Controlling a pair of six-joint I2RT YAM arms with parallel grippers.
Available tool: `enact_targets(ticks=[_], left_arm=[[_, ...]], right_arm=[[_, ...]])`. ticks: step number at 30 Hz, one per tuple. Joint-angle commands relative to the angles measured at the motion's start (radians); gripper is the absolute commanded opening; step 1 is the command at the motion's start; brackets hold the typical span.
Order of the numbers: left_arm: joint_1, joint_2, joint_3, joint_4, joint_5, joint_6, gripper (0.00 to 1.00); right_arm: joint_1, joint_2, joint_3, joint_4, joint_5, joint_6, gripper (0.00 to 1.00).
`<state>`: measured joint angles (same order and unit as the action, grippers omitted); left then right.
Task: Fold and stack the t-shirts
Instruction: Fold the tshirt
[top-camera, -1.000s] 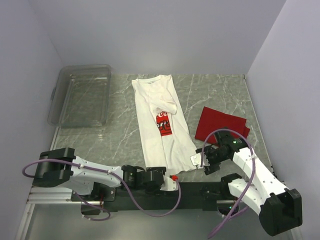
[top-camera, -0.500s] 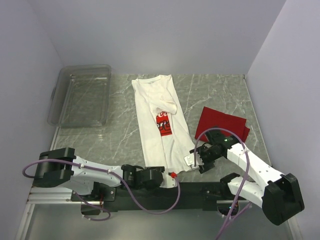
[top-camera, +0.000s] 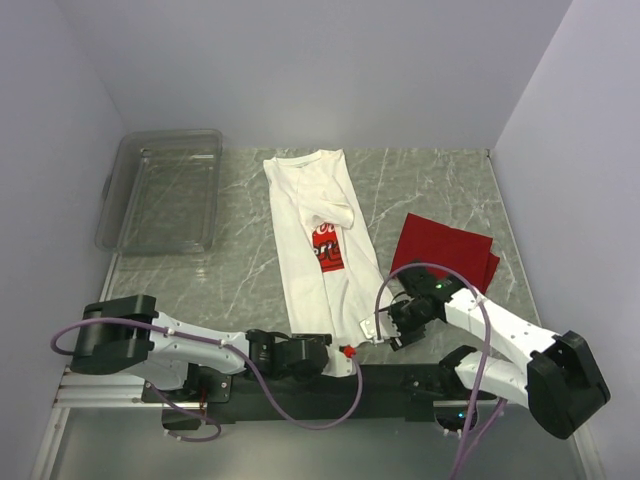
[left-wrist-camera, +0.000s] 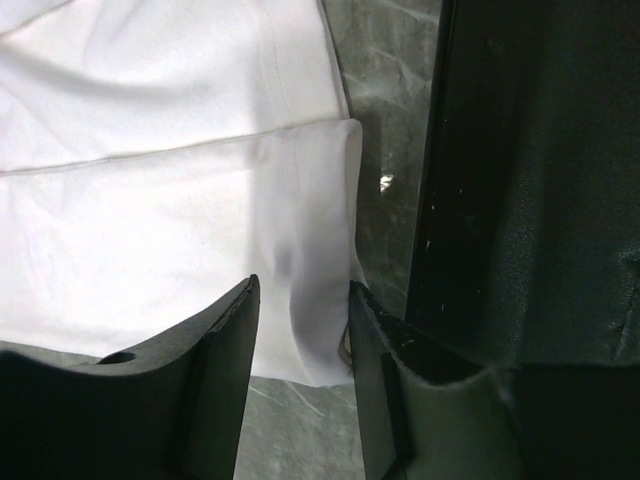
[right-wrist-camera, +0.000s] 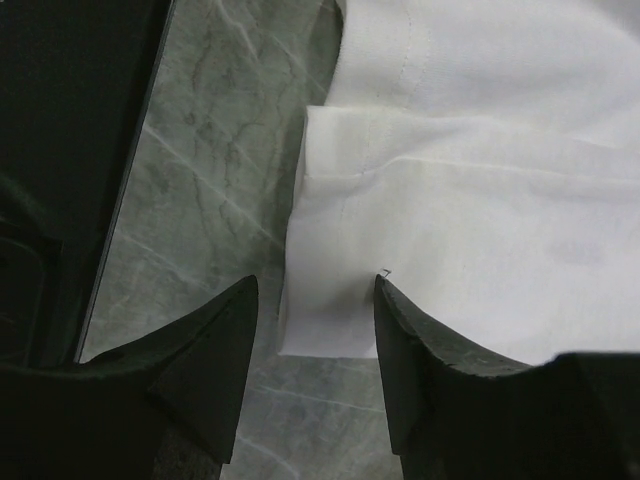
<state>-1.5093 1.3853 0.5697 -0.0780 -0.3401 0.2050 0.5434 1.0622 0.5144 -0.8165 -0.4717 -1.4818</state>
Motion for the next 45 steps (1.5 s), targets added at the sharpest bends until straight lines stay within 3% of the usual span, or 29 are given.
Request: enact_targets(ticks=[1, 4, 9, 15, 16, 29, 36, 45], left_arm=[[0.001, 0.037, -0.002, -0.017, 0.012, 0.017, 0.46], [0.001, 0.032, -0.002, -0.025, 0.023, 0.02, 0.43], [0.001, -0.006, -0.014, -0.028, 0.029, 0.025, 0.24], [0.001, -0.066, -0.019, -0.028, 0.053, 0.04, 0.01], [0.001, -0.075, -0.021, -0.031, 0.061, 0.042, 0.01], [0.027, -0.235, -0.037, -0.08, 0.217, 0.094, 0.01], [0.142, -0.328, -0.021, -0.101, 0.288, 0.135, 0.01], [0.147, -0.226, 0.005, -0.117, 0.332, 0.122, 0.01]], right_arm=[[0.018, 0.041, 0.001, 0.04, 0.025, 0.066, 0.53], [0.023, 0.051, 0.01, 0.051, 0.036, 0.092, 0.46], [0.029, 0.033, 0.003, 0.06, 0.038, 0.104, 0.36], [0.027, 0.027, 0.024, 0.053, -0.007, 0.158, 0.13], [0.027, 0.028, 0.03, 0.051, -0.014, 0.167, 0.0], [-0.032, 0.012, 0.197, -0.076, -0.171, 0.247, 0.0], [-0.108, 0.108, 0.354, -0.167, -0.185, 0.241, 0.0], [-0.102, 0.058, 0.225, -0.194, -0.139, 0.146, 0.01]])
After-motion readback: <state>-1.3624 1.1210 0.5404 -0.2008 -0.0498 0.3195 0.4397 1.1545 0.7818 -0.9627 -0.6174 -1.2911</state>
